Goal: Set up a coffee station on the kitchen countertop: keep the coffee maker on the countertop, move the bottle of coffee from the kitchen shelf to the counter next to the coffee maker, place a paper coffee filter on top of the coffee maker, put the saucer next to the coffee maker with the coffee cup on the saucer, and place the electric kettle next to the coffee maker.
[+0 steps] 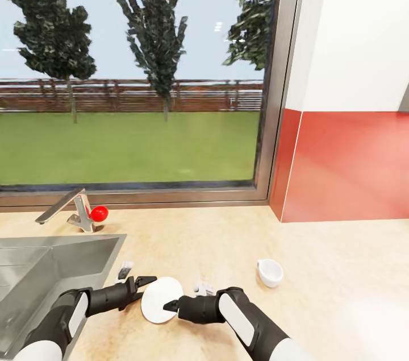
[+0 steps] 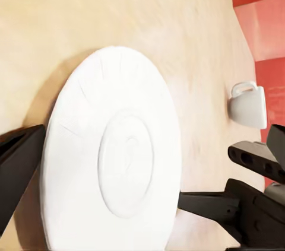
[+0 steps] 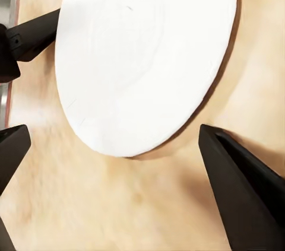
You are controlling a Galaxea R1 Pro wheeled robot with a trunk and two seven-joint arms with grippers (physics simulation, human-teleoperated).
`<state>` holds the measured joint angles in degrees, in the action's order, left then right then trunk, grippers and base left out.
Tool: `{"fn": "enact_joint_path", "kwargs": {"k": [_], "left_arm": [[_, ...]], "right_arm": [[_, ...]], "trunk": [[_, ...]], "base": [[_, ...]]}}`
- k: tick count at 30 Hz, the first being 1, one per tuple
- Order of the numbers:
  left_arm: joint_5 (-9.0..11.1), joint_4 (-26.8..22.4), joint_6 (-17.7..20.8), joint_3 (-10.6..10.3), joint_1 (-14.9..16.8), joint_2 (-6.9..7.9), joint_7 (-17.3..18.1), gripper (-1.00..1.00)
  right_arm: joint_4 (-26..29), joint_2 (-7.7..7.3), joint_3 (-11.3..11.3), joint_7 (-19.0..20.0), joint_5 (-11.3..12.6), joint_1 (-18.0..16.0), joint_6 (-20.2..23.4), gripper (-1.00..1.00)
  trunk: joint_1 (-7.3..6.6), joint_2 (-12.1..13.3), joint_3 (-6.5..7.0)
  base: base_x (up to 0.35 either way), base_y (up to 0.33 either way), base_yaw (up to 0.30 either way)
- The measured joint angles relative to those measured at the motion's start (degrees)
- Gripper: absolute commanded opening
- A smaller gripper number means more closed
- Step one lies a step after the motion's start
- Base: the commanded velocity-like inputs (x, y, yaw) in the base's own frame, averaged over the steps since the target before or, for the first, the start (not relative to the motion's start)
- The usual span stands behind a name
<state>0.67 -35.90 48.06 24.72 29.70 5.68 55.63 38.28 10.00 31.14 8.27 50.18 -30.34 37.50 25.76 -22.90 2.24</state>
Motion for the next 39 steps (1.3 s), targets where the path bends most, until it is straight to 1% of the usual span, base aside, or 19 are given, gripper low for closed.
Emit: {"fn": "enact_joint_path", "kwargs": {"k": [9,19,21,23,24,25,30,36,37,39], "left_arm": [[0.0,0.0,0.0,0.0,0.0,-0.43,0.0,1.0],[0.04,-0.07,0.22,-0.03,-0.01,-0.44,0.03,1.0],[-0.05,-0.07,0.28,-0.1,0.03,-0.41,0.01,1.0],[-0.04,-0.07,0.28,-0.12,0.04,-0.4,0.05,1.0],[-0.09,-0.06,0.31,-0.14,0.06,-0.4,0.05,1.0],[-0.06,-0.07,0.29,-0.14,0.05,-0.4,0.06,1.0],[-0.1,-0.02,0.07,-0.11,0.03,-0.46,0.07,1.0],[-0.04,0.0,0.0,-0.09,0.03,-0.7,0.17,1.0],[-0.05,0.0,-0.01,-0.09,0.02,-0.79,0.17,1.0],[-0.07,0.0,-0.02,-0.09,0.01,-1.05,0.19,1.0]], "right_arm": [[0.0,0.0,0.0,-0.01,0.0,0.03,0.02,1.0],[0.44,0.0,0.04,0.06,0.16,0.04,-0.46,1.0],[0.62,0.0,0.04,0.07,1.15,0.04,-0.95,1.0],[0.68,0.0,0.03,0.1,2.92,0.04,-1.08,1.0],[0.7,0.0,0.03,0.11,4.22,0.04,-1.15,1.0],[0.71,0.0,0.03,0.12,4.7,0.04,-1.17,1.0],[0.72,0.0,0.03,0.13,5.36,0.04,-1.24,1.0],[0.61,0.0,0.02,0.17,5.4,0.03,-1.33,1.0],[0.6,0.0,0.19,0.21,5.24,0.02,-1.44,1.0],[0.58,0.0,1.26,0.25,5.39,0.01,-1.52,1.0]], "trunk": [[0.0,0.0,0.0],[0.0,0.01,-0.01],[0.0,0.01,-0.01],[0.0,0.0,-0.01],[0.0,0.0,-0.01],[0.0,0.0,-0.01],[0.0,0.0,0.0],[0.0,0.0,0.0],[0.0,-0.01,0.01],[0.0,-0.01,0.01]], "base": [[0.0,0.0,0.0],[0.0,0.0,0.0],[0.0,0.0,0.0],[0.0,0.0,0.0],[0.0,0.0,0.0],[0.0,0.0,0.0],[0.0,0.0,0.0],[0.0,0.0,0.0],[0.0,0.0,0.0],[0.0,0.0,0.0]]}}
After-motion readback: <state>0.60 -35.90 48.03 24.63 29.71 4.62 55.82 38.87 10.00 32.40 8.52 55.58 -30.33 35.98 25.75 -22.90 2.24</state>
